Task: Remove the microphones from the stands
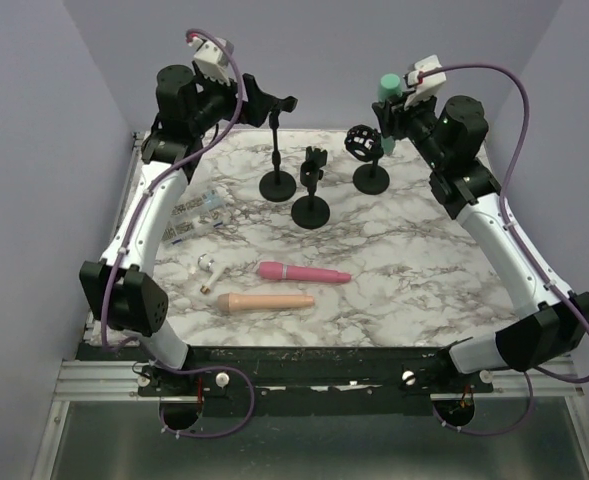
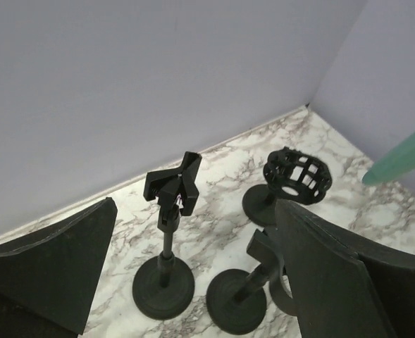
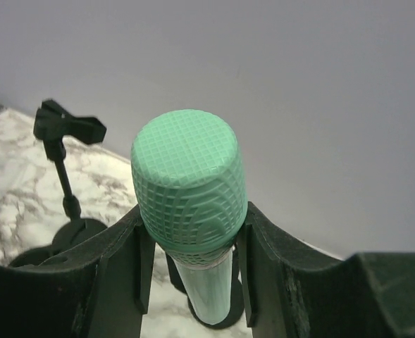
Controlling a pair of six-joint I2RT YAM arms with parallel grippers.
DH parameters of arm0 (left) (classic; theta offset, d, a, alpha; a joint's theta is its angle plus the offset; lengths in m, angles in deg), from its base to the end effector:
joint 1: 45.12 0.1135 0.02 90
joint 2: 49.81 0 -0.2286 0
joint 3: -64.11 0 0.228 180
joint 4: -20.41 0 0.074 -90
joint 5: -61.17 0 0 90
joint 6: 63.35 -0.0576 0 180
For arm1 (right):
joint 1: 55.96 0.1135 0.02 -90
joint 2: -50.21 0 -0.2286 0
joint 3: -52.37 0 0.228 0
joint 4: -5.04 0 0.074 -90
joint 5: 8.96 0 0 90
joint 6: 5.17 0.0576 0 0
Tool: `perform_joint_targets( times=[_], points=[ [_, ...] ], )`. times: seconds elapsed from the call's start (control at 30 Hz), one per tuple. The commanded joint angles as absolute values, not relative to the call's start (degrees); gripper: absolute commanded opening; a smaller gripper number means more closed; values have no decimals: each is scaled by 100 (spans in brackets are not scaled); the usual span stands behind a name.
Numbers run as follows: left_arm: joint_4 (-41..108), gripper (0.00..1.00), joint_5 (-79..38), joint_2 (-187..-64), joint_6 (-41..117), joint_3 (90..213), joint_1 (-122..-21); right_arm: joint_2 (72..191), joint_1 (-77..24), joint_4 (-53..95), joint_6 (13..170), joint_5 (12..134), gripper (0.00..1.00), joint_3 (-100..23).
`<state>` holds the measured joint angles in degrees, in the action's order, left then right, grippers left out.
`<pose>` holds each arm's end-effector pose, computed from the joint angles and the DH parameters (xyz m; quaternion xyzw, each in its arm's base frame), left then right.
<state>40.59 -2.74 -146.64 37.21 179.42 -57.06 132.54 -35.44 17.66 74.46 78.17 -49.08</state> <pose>0.3754 -0.1053 0.4090 0.1656 0.6971 -0.2912 0.6339 0.3133 0.1203 0.4296 -0.1953 0.6367 0.0826 0.7414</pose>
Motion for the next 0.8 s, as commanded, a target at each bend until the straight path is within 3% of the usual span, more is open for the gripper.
perform_joint_targets(
  times=[0.0, 0.2, 0.43, 0.6, 0.77],
  points=[
    [4521, 99, -977, -13852, 4626, 17672, -5555, 12958, -3522, 2740, 6611, 7314, 1, -4738],
    [4258, 99, -498, -13145, 5195, 17041, -5509, 12778, -3430, 3696, 5736, 6942, 1, -4360],
    [4339, 99, -230, -12388, 5269, 16368, -5514, 13274, -2431, 4634, 4642, 8272, 10, -4154],
    [4650, 99, -100, -11866, 4880, 15964, -5514, 13693, -2004, 4978, 4527, 8696, 1, -3887],
    [3884, 99, -778, -11053, 4711, 14751, -5580, 14195, -1666, 5438, 4798, 8461, 1, -3698]
  ],
)
